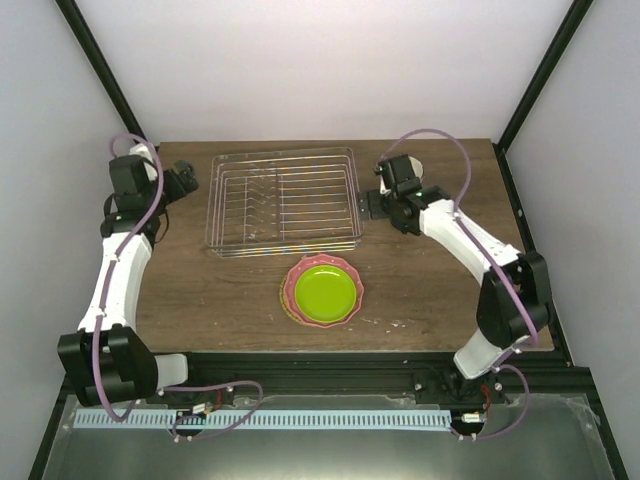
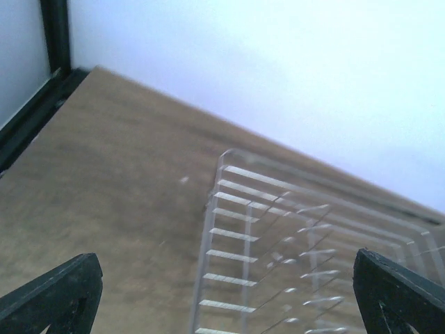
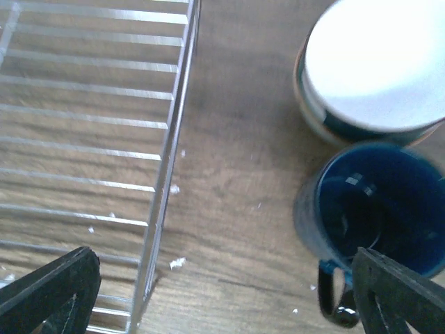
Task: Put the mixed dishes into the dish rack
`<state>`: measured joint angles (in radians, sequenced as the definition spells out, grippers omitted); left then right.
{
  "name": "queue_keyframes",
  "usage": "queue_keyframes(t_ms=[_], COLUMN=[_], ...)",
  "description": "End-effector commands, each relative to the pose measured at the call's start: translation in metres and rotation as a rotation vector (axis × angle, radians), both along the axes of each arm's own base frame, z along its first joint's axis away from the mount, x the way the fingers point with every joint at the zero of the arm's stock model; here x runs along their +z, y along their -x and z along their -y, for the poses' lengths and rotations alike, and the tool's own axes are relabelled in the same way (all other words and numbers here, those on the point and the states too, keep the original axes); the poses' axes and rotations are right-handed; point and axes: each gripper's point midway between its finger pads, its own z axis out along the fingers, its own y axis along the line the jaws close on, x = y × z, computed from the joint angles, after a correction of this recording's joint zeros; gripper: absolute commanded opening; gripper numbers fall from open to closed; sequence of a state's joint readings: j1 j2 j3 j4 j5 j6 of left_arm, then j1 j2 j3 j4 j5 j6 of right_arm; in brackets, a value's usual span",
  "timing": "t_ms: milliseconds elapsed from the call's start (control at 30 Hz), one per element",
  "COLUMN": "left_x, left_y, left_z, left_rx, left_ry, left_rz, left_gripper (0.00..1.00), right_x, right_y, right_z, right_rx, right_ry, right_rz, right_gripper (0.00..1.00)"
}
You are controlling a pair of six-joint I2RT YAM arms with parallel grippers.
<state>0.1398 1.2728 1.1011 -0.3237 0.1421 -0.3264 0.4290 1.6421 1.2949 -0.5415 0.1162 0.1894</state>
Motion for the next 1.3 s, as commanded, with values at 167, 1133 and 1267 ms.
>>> queue_keyframes(t_ms=[167,1133,1267], left_x=[0.048,-0.027,-0.035], left_y=[-0.016,0.108,0.129], left_z=[0.049,0.211,0.22], left_rx=[-0.242,-0.678,-0.701], left_ry=[0.236,0.035,0.017], left_rz=[0.211,-0.016,-0.039], left_gripper=[1.0,1.0,1.0], right_x=[0.088,0.026,0.039], right_y=[-0.011,0.043,0.049], right_z=[0.021,-0.009,-0.001], right_rx=[-0.093,0.182,0.168], right_ry=[-0.015,-0.136,-0.127], right_rz=[0.265,0.092,0.147], right_gripper=[1.0,0.95,0.96])
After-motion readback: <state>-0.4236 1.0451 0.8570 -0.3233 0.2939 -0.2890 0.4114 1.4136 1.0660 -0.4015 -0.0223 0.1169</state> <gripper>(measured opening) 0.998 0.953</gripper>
